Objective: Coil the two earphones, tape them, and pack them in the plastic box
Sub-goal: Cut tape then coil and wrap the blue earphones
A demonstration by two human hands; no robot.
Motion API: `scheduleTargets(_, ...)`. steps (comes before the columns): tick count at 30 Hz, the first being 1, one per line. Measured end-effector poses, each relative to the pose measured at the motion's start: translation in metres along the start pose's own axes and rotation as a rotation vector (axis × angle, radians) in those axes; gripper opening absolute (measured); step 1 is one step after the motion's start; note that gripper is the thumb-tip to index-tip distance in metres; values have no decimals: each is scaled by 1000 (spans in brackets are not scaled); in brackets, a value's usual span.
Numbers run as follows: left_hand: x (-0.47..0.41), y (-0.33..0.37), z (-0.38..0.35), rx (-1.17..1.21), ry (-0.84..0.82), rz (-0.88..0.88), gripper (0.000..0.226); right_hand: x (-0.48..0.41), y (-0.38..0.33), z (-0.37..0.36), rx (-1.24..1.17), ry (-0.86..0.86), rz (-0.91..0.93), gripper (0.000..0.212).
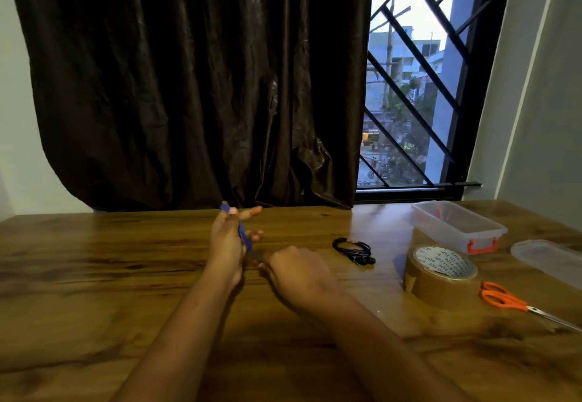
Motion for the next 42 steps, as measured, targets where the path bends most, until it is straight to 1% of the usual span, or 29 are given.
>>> scheduleTargets(1, 1, -2, 1, -87, -9, -26, 37, 1, -1, 2, 48, 16, 49, 16)
scheduleTargets(2, 2, -2, 0, -156, -29, -54, 29, 1, -1, 5, 94, 40, 103, 14)
scheduleTargets(3, 4, -2, -1, -209, -45, -69, 21, 1, 0, 8, 129, 74, 153, 14)
scheduleTargets(4, 4, -3, -2, -254, -65, -60, 18, 0, 2, 11, 142, 112, 191, 16)
scheduleTargets(5, 6, -3, -4, -297, -103, -37, 20, 0, 4, 15, 128, 146, 227, 18)
scheduleTargets(7, 8, -7, -7, -353, -254, 24, 20, 0, 7, 22, 68, 189, 295, 19)
scheduleTargets(9, 13, -10, -11, -309, -419, 112, 22, 3, 11, 29, 35, 206, 337, 22)
scheduleTargets(10, 16, -9, -12, -278, -458, 160, 24, 3, 14, 32, 18, 216, 344, 22)
scheduleTargets(13, 18, -5, -9, -240, -518, 224, 27, 4, 21, 37, -59, 237, 358, 17)
scheduleTargets(18, 17, -3, -6, -105, -694, 304, 36, 2, 23, 37, -84, 235, 348, 12)
scheduleTargets(19, 16, -2, -6, -83, -724, 324, 37, 3, 23, 37, -91, 234, 339, 14)
scheduleTargets(20, 15, -2, -6, -64, -747, 342, 37, 4, 23, 37, -92, 234, 332, 21)
scheduleTargets(22, 13, -3, -4, -43, -777, 378, 40, 4, 22, 37, -98, 232, 322, 30)
scheduleTargets(24, 11, -5, -2, -23, -787, 413, 50, 4, 21, 35, -99, 230, 315, 25)
scheduleTargets(26, 12, -5, -1, 1, -784, 434, 54, 2, 22, 33, -74, 234, 301, 20)
scheduleTargets(28, 14, -4, -2, 22, -792, 447, 56, 3, 24, 34, -82, 268, 298, 22)
scheduleTargets(30, 16, -6, -3, 36, -809, 444, 58, 5, 27, 36, -125, 304, 294, 30)
scheduleTargets(33, 16, -8, -6, 59, -811, 422, 44, 5, 33, 34, -159, 344, 242, 35)
scheduleTargets(36, 15, -9, -7, 116, -816, 420, 38, 3, 35, 30, -166, 391, 193, 35)
scheduleTargets(39, 17, -10, -8, 101, -835, 386, 20, 3, 38, 29, -210, 362, 168, 39)
scheduleTargets(40, 19, -10, -9, 78, -833, 377, 17, 3, 39, 28, -211, 346, 162, 38)
scheduleTargets(42, 20, -10, -11, 52, -828, 373, 19, 3, 39, 26, -225, 332, 163, 34)
Point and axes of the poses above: each hand's wrist, its own x-axis away from the middle knuckle, its own z-axis out of the back of the hand, y = z × x, the point moved 1 cm from there along -x, towards the middle knuckle, and after that the axes turned 15 degrees about -x, right-handed, at the moved point
